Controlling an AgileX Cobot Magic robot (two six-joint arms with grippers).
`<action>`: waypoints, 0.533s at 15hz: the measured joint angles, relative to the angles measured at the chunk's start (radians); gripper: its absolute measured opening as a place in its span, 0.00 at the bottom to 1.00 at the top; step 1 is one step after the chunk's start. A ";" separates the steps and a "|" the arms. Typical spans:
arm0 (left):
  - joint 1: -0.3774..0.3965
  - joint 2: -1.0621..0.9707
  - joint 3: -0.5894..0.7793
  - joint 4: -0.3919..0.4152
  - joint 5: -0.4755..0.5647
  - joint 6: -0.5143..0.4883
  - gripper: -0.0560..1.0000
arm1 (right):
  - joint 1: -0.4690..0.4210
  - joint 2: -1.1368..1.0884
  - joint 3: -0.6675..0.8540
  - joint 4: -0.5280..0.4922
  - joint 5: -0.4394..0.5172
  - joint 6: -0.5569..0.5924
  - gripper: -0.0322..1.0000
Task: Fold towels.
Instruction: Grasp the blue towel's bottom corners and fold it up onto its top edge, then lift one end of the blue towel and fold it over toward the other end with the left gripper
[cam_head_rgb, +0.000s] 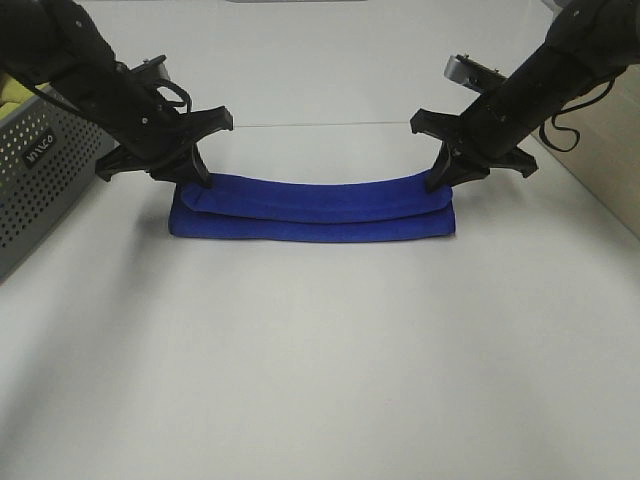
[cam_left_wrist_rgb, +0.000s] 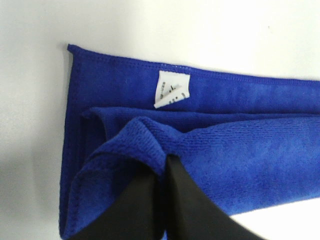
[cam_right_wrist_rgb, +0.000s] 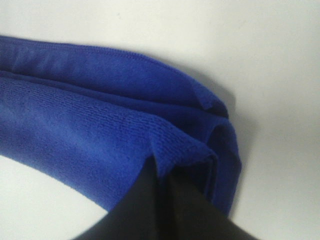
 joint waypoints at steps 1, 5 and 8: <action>0.000 0.022 -0.026 0.000 0.000 -0.016 0.08 | 0.000 0.021 -0.022 -0.006 -0.001 0.000 0.03; 0.000 0.069 -0.044 0.003 -0.008 -0.023 0.10 | 0.000 0.050 -0.032 -0.034 -0.015 0.043 0.03; 0.000 0.069 -0.045 0.003 -0.022 -0.023 0.27 | 0.000 0.052 -0.032 -0.055 -0.017 0.053 0.22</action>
